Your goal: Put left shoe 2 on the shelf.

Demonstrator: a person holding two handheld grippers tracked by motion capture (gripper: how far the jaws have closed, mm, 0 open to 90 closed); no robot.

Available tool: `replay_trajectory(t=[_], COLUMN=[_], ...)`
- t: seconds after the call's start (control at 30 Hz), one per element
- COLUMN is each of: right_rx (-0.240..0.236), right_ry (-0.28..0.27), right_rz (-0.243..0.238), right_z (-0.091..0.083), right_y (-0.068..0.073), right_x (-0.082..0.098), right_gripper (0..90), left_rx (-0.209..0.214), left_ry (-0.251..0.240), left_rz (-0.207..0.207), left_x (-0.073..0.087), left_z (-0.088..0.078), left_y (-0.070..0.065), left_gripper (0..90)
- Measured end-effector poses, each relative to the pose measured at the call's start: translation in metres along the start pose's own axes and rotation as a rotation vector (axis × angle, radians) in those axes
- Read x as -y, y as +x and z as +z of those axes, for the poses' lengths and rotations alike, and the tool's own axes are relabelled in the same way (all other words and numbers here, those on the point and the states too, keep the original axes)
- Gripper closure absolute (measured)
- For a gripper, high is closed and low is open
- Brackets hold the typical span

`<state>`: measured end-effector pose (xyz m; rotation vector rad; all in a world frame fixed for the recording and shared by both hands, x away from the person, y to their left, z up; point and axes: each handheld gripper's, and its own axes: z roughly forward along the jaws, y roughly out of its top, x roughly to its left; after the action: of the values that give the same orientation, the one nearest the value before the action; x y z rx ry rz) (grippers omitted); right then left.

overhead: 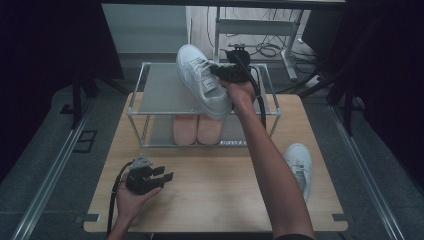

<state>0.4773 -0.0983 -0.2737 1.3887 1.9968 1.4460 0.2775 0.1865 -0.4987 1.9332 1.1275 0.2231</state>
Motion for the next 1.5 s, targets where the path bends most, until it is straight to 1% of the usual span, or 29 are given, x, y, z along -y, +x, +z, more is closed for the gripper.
replay_trajectory(t=[0.07, 0.23, 0.43, 0.53, 0.73, 0.83, 0.9, 0.97, 1.0, 1.03, 1.07, 1.1, 1.17, 1.27, 1.33, 1.4, 1.5], right_rx=[0.01, 0.044, 0.087, 0.105, 0.136, 0.139, 0.132, 0.133, 0.13, 0.121, 0.107, 0.11, 0.075, 0.066, 0.065, 0.05, 0.036], right_ry=[-0.005, -0.02, -0.018, -0.017, 0.006, 0.019, 0.028, 0.033, 0.044, 0.051, 0.046, 0.037, 0.032, 0.024, 0.012, -0.009, -0.017], right_rz=[0.018, 0.045, 0.081, 0.085, 0.118, 0.145, 0.157, 0.152, 0.152, 0.148, 0.143, 0.132, 0.123, 0.074, 0.048, 0.037, 0.0], right_z=[0.004, 0.014, 0.026, 0.032, 0.048, 0.056, 0.061, 0.063, 0.063, 0.064, 0.065, 0.064, 0.062, 0.055, 0.047, 0.038, 0.025], right_y=[0.0, 0.001, 0.001, 0.001, -0.006, -0.01, -0.012, -0.013, -0.014, -0.016, -0.017, -0.018, -0.02, -0.019, -0.019, -0.02, -0.021], right_x=[-0.002, -0.007, -0.012, -0.013, -0.009, -0.006, -0.005, -0.004, -0.004, -0.004, -0.003, -0.003, -0.004, -0.004, -0.003, -0.001, 0.001], right_gripper=[80.9, 80.9, 80.8, 80.8, 80.6, 80.3, 79.5, 77.7, 74.8, 69.5, 63.7, 60.4, 55.6, 49.7, 49.7, 50.0, 53.8], left_rx=[0.0, 0.002, 0.002, 0.004, 0.012, 0.011, 0.011, 0.012, 0.013, 0.014, 0.014, 0.015, 0.013, 0.01, 0.009, 0.009, 0.006], left_ry=[-0.002, -0.012, -0.014, -0.016, 0.0, -0.001, 0.001, 0.004, 0.006, 0.008, 0.008, 0.005, -0.001, -0.004, -0.003, -0.003, -0.005], left_rz=[-0.001, 0.0, -0.001, 0.0, 0.018, 0.019, 0.018, 0.017, 0.018, 0.021, 0.022, 0.022, 0.023, 0.025, 0.027, 0.029, 0.028], left_x=[0.0, -0.001, -0.001, -0.001, 0.0, 0.0, 0.0, 0.0, 0.0, 0.0, 0.0, 0.0, 0.0, -0.001, -0.001, -0.001, -0.002], left_z=[-0.001, -0.003, -0.004, -0.003, 0.001, 0.001, 0.001, 0.002, 0.003, 0.003, 0.003, 0.002, 0.0, -0.001, 0.0, 0.0, -0.001], left_y=[0.001, 0.0, 0.001, 0.0, -0.003, -0.003, -0.002, -0.003, -0.003, -0.003, -0.004, -0.005, -0.005, -0.006, -0.006, -0.007, -0.007], left_gripper=[52.7, 52.7, 52.7, 52.7, 52.8, 52.8, 52.8, 52.8, 52.8, 52.7, 52.7, 52.7, 52.7, 52.7, 52.7, 52.6, 52.6])
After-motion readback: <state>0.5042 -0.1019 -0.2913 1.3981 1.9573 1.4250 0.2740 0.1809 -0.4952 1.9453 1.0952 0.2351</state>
